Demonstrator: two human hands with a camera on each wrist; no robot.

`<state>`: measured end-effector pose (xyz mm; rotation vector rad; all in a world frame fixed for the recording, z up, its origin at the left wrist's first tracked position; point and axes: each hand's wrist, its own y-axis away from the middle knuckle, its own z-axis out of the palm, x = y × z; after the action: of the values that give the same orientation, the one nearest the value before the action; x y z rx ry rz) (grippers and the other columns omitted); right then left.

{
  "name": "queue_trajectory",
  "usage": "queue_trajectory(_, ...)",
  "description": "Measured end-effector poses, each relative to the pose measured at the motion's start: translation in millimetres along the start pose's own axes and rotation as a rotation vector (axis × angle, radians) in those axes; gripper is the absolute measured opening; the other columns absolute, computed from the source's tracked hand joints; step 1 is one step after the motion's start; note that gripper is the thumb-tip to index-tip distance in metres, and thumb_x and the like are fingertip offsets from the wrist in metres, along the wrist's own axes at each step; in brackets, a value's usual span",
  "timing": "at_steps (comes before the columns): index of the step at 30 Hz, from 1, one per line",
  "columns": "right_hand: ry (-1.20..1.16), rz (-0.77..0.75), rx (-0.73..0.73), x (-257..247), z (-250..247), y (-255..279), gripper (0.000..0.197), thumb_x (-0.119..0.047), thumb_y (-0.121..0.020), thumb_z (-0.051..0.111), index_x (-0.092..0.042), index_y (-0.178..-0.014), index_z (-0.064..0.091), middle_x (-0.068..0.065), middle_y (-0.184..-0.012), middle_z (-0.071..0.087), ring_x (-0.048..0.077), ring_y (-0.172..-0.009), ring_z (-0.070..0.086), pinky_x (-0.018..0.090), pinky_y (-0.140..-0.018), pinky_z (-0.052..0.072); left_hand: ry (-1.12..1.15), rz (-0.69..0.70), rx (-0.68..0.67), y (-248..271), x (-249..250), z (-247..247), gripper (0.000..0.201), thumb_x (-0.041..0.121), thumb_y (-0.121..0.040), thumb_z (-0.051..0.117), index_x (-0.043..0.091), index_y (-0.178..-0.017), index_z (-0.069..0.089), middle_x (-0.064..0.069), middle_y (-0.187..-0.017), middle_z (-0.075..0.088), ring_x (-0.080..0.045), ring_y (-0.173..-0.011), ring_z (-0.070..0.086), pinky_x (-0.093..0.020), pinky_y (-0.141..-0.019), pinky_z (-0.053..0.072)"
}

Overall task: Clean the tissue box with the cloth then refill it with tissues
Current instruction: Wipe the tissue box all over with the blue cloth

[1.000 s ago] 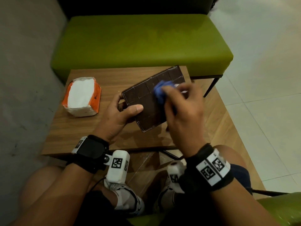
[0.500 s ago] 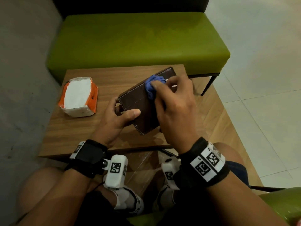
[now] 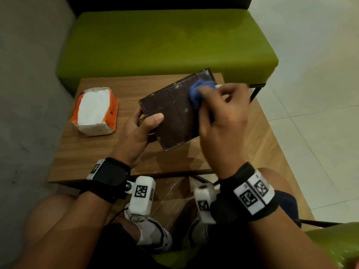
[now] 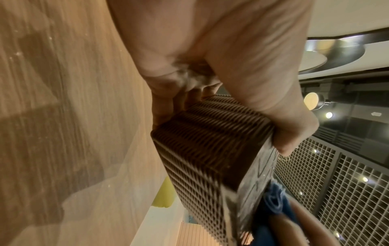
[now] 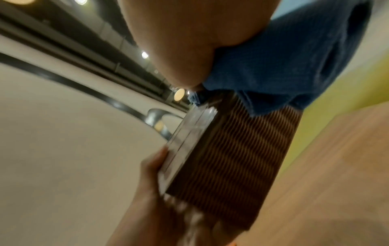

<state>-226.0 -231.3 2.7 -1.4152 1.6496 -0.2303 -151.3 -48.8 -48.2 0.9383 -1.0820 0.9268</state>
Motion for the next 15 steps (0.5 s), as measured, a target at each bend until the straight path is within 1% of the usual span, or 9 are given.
queue_trajectory(2,0.022,-0.144,-0.17,-11,0,18,0.021,-0.013,-0.102,0.063,-0.008,-0.117,0.077,0.019,-0.11,0.058,0.028,-0.101,0.053,0.036,-0.078,0.045,0.013,0.014,0.012,0,0,0,0.067,0.039,-0.086,0.075,0.021,-0.149,0.059,-0.014,-0.143,0.07,-0.04,-0.131,0.068,-0.07,-0.109,0.051)
queue_trajectory(3,0.032,-0.174,-0.21,-8,-4,20,0.021,-0.013,-0.103,0.063,-0.008,-0.118,0.076,0.018,-0.111,0.058,0.028,-0.101,0.053,0.036,-0.077,0.045,0.009,0.012,0.01,1,0,0,0.069,0.04,-0.086,0.075,0.02,-0.149,0.059,-0.014,-0.143,0.07,-0.041,-0.131,0.068,-0.071,-0.109,0.051)
queue_trajectory(4,0.039,-0.157,-0.195,-1,-6,17,0.022,-0.014,-0.103,0.062,-0.01,-0.119,0.077,0.018,-0.111,0.058,0.028,-0.101,0.053,0.036,-0.077,0.045,0.003,0.005,0.008,1,1,-1,0.07,0.041,-0.085,0.076,0.02,-0.149,0.058,-0.014,-0.142,0.07,-0.04,-0.13,0.069,-0.071,-0.109,0.052)
queue_trajectory(6,0.025,-0.031,-0.053,14,-8,6,0.023,-0.015,-0.103,0.061,-0.012,-0.118,0.077,0.014,-0.11,0.056,0.025,-0.1,0.054,0.035,-0.079,0.047,-0.009,0.003,0.009,1,1,-2,0.071,0.043,-0.083,0.077,0.022,-0.147,0.059,-0.011,-0.141,0.072,-0.036,-0.128,0.07,-0.068,-0.107,0.054)
queue_trajectory(8,-0.054,0.088,0.084,21,-10,-2,0.023,-0.01,-0.101,0.063,-0.012,-0.118,0.077,0.008,-0.108,0.052,0.021,-0.1,0.055,0.033,-0.083,0.05,-0.015,0.005,0.006,2,1,-3,0.071,0.044,-0.083,0.076,0.021,-0.148,0.059,-0.01,-0.141,0.072,-0.034,-0.129,0.071,-0.066,-0.107,0.055)
queue_trajectory(9,-0.107,0.13,0.123,22,-12,-3,0.023,-0.007,-0.1,0.064,-0.011,-0.119,0.077,0.007,-0.108,0.052,0.02,-0.099,0.056,0.03,-0.085,0.05,-0.008,0.007,0.004,1,1,-3,0.07,0.043,-0.085,0.076,0.021,-0.149,0.058,-0.011,-0.142,0.071,-0.034,-0.13,0.07,-0.065,-0.108,0.054)
queue_trajectory(12,-0.244,0.244,0.232,23,-21,-4,0.022,-0.007,-0.1,0.065,-0.01,-0.118,0.077,0.013,-0.108,0.06,0.017,-0.099,0.061,0.023,-0.089,0.05,0.019,0.015,0.015,0,1,-5,0.066,0.042,-0.087,0.075,0.022,-0.149,0.06,-0.012,-0.144,0.07,-0.036,-0.132,0.068,-0.068,-0.111,0.051)
queue_trajectory(13,-0.258,0.255,0.246,25,-24,-4,0.022,-0.008,-0.1,0.065,-0.01,-0.118,0.077,0.015,-0.109,0.061,0.017,-0.099,0.062,0.022,-0.089,0.05,0.022,0.015,0.018,-1,0,-6,0.068,0.042,-0.087,0.075,0.02,-0.149,0.059,-0.013,-0.144,0.07,-0.036,-0.132,0.068,-0.068,-0.111,0.051)
queue_trajectory(15,-0.222,0.22,0.184,27,-24,-2,0.021,-0.008,-0.1,0.065,-0.009,-0.118,0.077,0.014,-0.108,0.06,0.018,-0.098,0.062,0.02,-0.088,0.049,0.041,0.014,0.019,-1,-1,-7,0.072,0.043,-0.088,0.073,0.016,-0.152,0.057,-0.016,-0.144,0.069,-0.038,-0.133,0.067,-0.067,-0.111,0.052)
